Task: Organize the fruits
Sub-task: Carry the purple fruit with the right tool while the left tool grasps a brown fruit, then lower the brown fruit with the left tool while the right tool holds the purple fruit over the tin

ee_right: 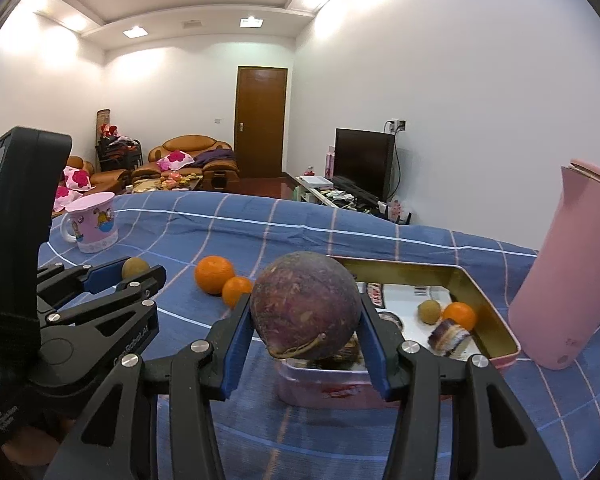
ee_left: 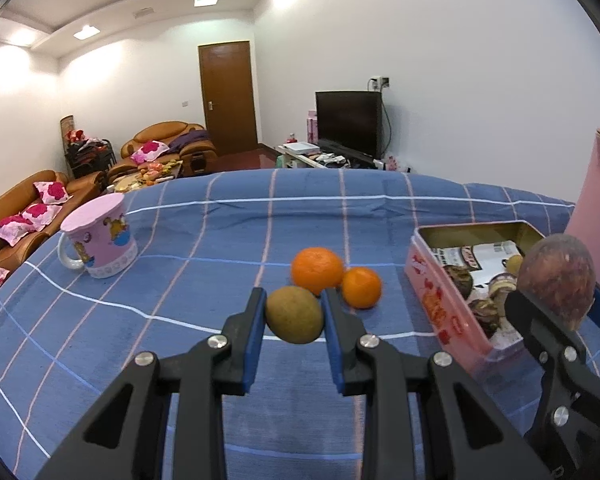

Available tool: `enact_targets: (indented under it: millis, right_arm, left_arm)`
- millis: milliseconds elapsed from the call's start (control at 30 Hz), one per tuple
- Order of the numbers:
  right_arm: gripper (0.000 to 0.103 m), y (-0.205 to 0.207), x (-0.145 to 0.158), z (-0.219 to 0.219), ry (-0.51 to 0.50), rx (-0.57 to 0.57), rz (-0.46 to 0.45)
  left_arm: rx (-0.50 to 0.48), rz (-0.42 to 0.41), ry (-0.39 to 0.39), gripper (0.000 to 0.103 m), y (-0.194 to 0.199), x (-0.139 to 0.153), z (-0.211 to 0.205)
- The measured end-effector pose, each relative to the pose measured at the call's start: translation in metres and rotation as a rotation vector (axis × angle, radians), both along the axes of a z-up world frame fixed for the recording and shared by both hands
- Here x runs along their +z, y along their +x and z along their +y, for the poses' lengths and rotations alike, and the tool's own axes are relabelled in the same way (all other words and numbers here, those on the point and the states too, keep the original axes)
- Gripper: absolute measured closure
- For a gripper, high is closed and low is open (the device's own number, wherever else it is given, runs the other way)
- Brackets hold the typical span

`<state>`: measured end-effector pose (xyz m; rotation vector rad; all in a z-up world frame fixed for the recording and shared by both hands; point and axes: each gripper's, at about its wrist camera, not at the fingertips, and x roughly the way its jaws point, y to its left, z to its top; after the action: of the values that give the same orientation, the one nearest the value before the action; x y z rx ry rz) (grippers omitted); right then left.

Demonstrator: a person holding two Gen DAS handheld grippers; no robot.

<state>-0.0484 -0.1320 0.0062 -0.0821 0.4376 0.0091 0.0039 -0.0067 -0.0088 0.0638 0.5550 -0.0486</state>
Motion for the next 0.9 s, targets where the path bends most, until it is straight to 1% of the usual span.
enact_targets:
  millis: [367, 567, 900]
  right_arm:
    - [0.051, -0.005, 0.001, -0.027, -0.007, -0.037, -0.003]
    - [0.051, -0.006, 0.000, -0.042, -0.013, -0.061, -0.005]
    - [0.051, -0.003, 0.001, -0.078, -0.008, -0.124, -0.006]
  left_arm:
    - [-0.044, -0.011, 0.006, 0.073, -0.003, 0.002, -0.032]
    - [-0.071, -0.015, -0.008, 0.073, -0.005, 0.003, -0.047]
    - [-0.151, -0.039, 0.008, 0.073, -0.011, 0.005, -0.089]
